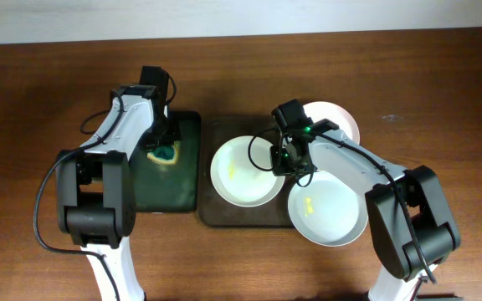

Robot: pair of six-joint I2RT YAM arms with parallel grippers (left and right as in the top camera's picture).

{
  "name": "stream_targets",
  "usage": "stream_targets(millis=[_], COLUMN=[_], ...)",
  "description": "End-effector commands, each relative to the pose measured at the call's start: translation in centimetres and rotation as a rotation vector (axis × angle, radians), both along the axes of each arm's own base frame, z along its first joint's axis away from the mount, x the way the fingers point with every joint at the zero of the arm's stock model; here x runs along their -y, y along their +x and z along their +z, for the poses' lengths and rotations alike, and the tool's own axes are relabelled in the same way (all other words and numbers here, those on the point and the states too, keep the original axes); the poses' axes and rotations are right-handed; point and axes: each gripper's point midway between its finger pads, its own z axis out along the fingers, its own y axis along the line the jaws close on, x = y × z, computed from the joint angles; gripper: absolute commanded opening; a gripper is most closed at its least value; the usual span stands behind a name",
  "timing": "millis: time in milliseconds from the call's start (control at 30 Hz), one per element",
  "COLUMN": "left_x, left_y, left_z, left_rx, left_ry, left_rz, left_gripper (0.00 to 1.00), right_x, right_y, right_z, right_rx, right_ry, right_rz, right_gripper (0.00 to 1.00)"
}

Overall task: Clean dirty plates on tray and stack at the side
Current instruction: 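Grasp the green sponge with the left gripper and lift it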

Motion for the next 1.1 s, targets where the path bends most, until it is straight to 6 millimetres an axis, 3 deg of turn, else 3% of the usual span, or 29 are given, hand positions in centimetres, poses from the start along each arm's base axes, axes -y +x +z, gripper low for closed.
stream_targets(millis=[0,100,233,300,400,467,533,600,700,800,933,1067], left_x=[-0.6,-0.9,-1.5,-2.4,-3.2,-3.3,-3.3,-3.2,-2.8,-2.0,-0.9,-0.7], left_y=[-0.3,0.0,-0.6,-1.5,-1.9,-2.0,-1.9,-2.0,-3.0,-4.9,-5.9,-5.8], left_z=[0.7,5.0,12.6,15.7,18.6,19.5,20.5,20.4,18.5,14.2,10.6,10.6], left_rx=[-0.007,0.078,0.236,0.298,0.375,0.401,0.435,0.433,0.375,0.273,0.231,0.232], left_ry=[0.016,0.011,0.030,0.072,0.108,0.111,0.107,0.105,0.082,0.034,-0.026,-0.040], left_rz=[0.008,-0.006,-0.013,0.001,0.019,0.023,0.024,0.024,0.011,-0.011,-0.027,-0.031], left_gripper=[0.00,0.00,0.00,0.00,0.00,0.00,0.00,0.00,0.00,0.00,0.00,0.00], right_x=[0.0,0.0,0.0,0.0,0.0,0.0,0.0,0.0,0.0,0.0,0.0,-0.2], right_y=[0.7,0.7,0.7,0.7,0.7,0.7,0.7,0.7,0.6,0.5,0.5,0.0], right_z=[1.4,1.4,1.4,1.4,1.4,1.4,1.4,1.4,1.4,1.4,1.3,1.0], right_rx=[0.048,0.048,0.047,0.047,0.047,0.047,0.047,0.046,0.043,0.040,0.037,0.014], right_ry=[-0.005,-0.005,-0.005,-0.005,-0.005,-0.005,-0.005,-0.005,-0.007,-0.008,-0.009,0.008], right_rz=[-0.010,-0.010,-0.010,-0.010,-0.010,-0.009,-0.009,-0.009,-0.010,-0.009,-0.009,-0.003], right_gripper=[0.06,0.06,0.06,0.21,0.21,0.23,0.38,0.45,0.47,0.48,0.12,0.12])
